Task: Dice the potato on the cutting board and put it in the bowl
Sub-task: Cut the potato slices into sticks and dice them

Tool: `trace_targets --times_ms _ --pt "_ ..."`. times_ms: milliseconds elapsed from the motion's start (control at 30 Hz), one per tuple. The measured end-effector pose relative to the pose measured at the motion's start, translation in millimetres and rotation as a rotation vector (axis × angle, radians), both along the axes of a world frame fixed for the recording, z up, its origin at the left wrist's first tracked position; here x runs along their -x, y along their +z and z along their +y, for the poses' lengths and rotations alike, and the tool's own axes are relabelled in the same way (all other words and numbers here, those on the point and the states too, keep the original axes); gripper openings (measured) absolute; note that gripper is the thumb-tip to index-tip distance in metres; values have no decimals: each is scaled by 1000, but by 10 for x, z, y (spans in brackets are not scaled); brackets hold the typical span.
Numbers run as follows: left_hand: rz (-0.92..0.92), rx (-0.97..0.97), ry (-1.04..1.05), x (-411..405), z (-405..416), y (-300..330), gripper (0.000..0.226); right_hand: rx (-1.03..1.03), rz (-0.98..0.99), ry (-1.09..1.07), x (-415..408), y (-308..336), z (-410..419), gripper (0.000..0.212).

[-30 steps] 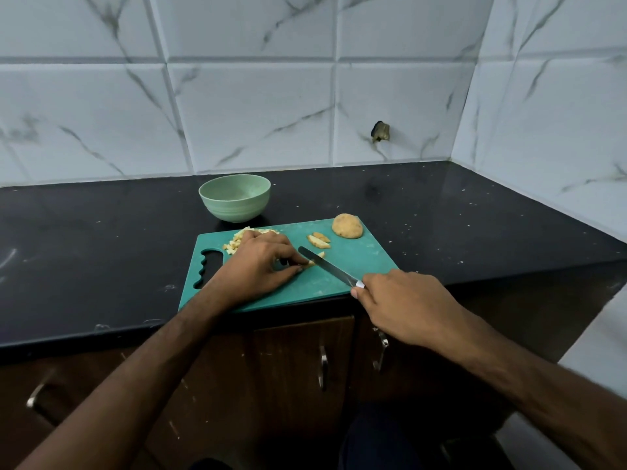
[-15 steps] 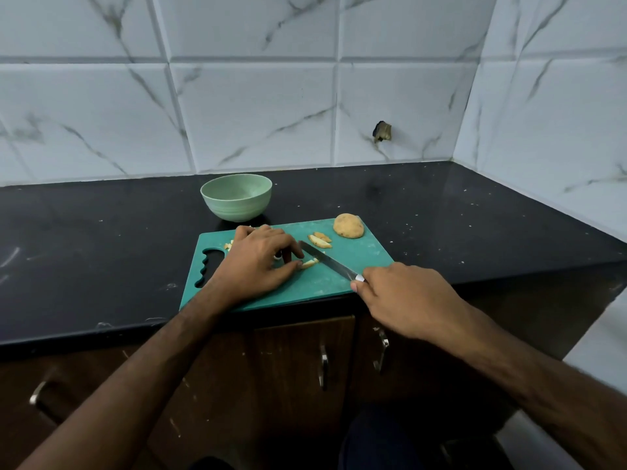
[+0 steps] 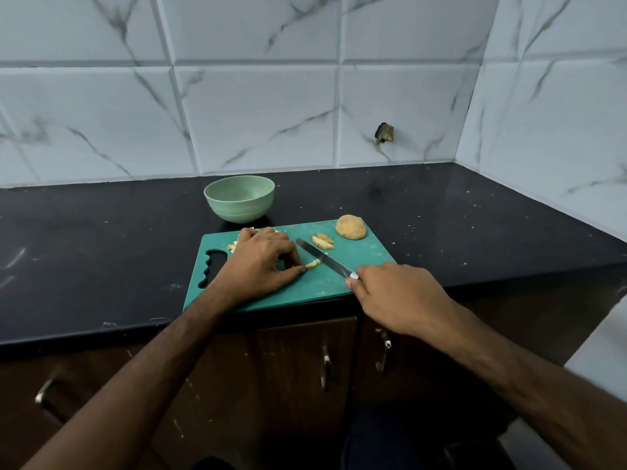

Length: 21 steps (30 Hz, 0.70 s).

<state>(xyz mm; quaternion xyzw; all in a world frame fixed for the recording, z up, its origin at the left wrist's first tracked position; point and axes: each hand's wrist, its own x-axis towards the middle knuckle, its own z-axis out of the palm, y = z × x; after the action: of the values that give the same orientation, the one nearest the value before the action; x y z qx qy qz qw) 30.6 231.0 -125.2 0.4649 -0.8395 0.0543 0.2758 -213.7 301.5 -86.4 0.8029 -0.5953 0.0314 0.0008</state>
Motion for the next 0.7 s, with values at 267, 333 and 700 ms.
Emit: trace_targets --times_ms 267,333,700 --pt "-15 16 -15 4 -13 1 15 -28 16 21 26 -81 88 32" --pt "-20 13 -29 7 0 13 13 -41 8 32 -13 -99 72 31" --pt "-46 49 -28 2 -3 10 15 -33 -18 36 20 -14 80 33"
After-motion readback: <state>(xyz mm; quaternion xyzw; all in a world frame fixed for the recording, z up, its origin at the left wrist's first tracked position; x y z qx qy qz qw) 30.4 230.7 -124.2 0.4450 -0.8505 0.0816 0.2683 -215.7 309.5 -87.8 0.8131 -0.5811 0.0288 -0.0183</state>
